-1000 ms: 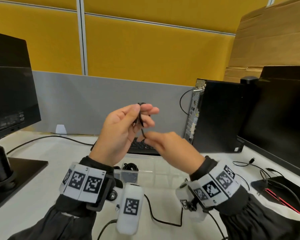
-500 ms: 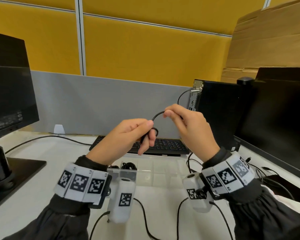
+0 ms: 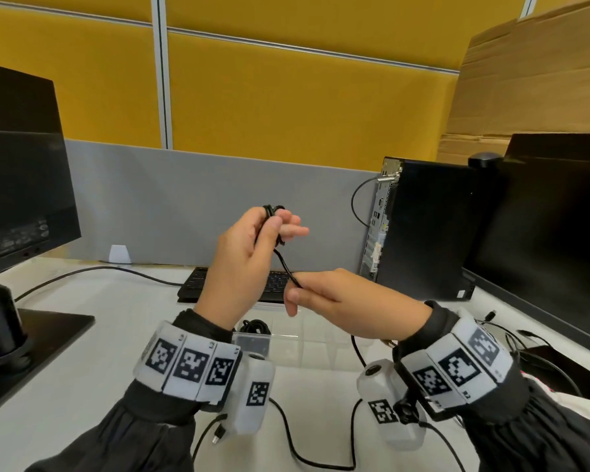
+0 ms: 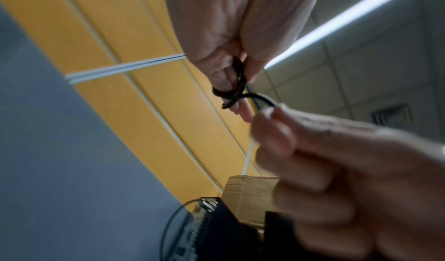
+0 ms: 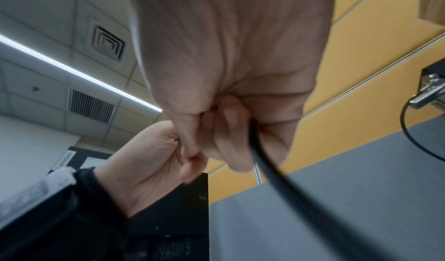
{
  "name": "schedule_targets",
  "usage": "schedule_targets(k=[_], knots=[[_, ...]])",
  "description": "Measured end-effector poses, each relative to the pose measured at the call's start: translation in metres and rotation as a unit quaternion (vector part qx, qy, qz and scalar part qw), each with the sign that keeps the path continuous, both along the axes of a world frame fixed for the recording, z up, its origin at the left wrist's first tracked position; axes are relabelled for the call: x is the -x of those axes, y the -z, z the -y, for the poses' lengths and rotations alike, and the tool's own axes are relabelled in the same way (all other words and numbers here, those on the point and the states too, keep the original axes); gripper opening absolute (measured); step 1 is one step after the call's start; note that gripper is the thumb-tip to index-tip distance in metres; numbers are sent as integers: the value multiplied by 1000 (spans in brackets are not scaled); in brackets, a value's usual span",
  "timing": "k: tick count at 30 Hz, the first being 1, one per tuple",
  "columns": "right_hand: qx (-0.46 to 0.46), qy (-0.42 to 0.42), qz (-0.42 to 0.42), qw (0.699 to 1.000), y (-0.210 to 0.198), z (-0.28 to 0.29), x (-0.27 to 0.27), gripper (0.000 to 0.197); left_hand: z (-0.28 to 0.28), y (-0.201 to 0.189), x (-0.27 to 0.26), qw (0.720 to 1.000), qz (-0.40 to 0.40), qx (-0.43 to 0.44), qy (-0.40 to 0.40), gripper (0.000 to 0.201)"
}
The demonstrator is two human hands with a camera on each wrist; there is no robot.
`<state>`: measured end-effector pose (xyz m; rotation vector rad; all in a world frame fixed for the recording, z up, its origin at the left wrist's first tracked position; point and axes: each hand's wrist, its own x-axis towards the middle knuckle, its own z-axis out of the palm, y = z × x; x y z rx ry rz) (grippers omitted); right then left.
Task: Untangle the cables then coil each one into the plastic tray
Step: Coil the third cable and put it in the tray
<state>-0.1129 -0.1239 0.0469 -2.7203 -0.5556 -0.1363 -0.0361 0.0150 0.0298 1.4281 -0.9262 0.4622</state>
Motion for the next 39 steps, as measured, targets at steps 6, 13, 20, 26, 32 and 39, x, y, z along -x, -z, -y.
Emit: schedule_targets(k=[6,13,20,26,32,39], knots=[[-119,47,169,977,-18,11,3,22,-10,-1,5,963,115,-240,-35,38],[-58,129,41,989,-2,65,1,29,-58,-12,-28,919,125,-267,-262,14],[-24,326,-23,945,36,158,3,33,-110,-21,-39,884,50,-201,-419,24],[3,439,29,898,36,167,4,32,-91,-19,-36,884,8,-229,-407,30],[-35,174,39,983,7,35,19,90,-48,-14,-23,898,23,-281,-338,32],[-238,94,160,954,6,-12,5,20,-37,-13,-9,925,-1,-316,-212,32]])
